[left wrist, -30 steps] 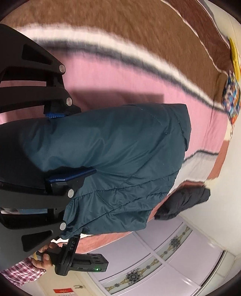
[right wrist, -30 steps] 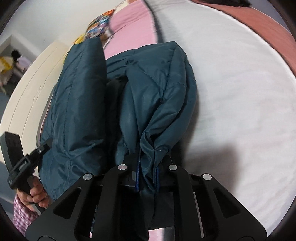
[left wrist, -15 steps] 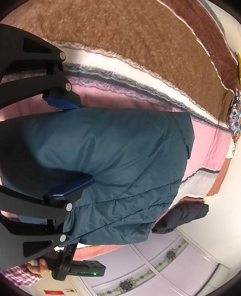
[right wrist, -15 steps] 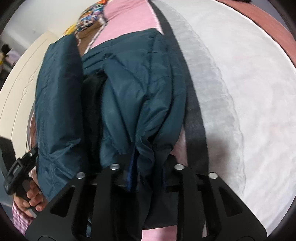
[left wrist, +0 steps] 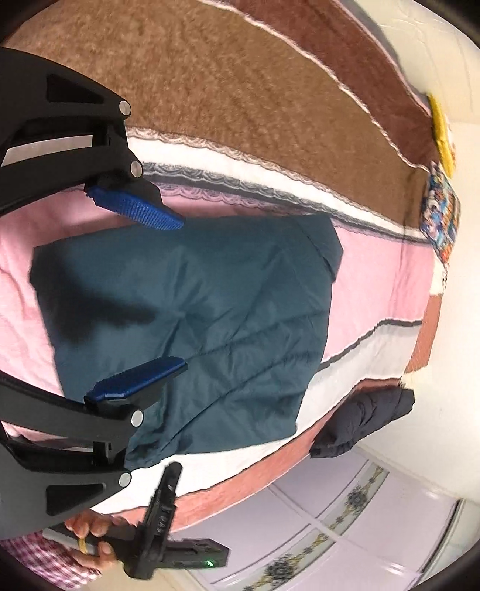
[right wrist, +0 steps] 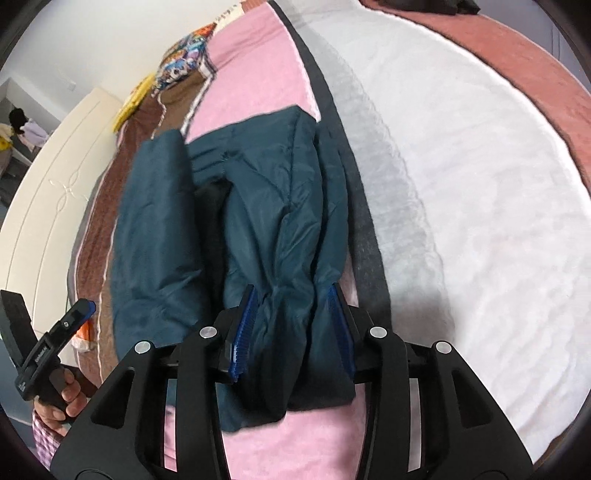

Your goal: Fold large clothes

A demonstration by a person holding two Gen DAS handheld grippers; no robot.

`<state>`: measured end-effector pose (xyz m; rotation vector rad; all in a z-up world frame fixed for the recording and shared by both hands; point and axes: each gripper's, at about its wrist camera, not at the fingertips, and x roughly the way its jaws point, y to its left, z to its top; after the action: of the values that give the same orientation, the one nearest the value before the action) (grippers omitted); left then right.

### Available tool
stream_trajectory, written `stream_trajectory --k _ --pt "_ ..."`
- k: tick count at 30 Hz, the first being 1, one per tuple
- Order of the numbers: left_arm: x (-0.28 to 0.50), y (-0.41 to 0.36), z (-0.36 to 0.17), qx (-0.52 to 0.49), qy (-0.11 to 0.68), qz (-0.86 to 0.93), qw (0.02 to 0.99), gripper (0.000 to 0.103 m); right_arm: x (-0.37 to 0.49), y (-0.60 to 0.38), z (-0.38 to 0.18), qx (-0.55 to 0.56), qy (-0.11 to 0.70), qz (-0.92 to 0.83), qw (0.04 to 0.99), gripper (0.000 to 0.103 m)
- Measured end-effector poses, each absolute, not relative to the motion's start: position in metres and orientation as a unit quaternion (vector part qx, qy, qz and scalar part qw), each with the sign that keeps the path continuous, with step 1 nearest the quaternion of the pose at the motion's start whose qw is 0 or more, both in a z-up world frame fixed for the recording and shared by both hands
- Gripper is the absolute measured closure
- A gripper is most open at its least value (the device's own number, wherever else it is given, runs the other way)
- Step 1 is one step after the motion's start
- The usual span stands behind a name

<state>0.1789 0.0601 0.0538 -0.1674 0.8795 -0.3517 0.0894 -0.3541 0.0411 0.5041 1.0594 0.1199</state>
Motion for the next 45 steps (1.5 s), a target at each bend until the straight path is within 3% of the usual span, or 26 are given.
stream_trajectory --k 19,45 --pt "0.067 0.061 0.048 -0.070 0.440 -0.153 0.882 0.035 -0.019 -0.297 0.063 0.177 0.487 0.067 0.853 0.063" --pt "-0.007 0.028 0.005 -0.031 0.465 -0.079 0.881 0.035 -0.090 -0.222 0.027 0.093 0.502 0.042 0.859 0.062"
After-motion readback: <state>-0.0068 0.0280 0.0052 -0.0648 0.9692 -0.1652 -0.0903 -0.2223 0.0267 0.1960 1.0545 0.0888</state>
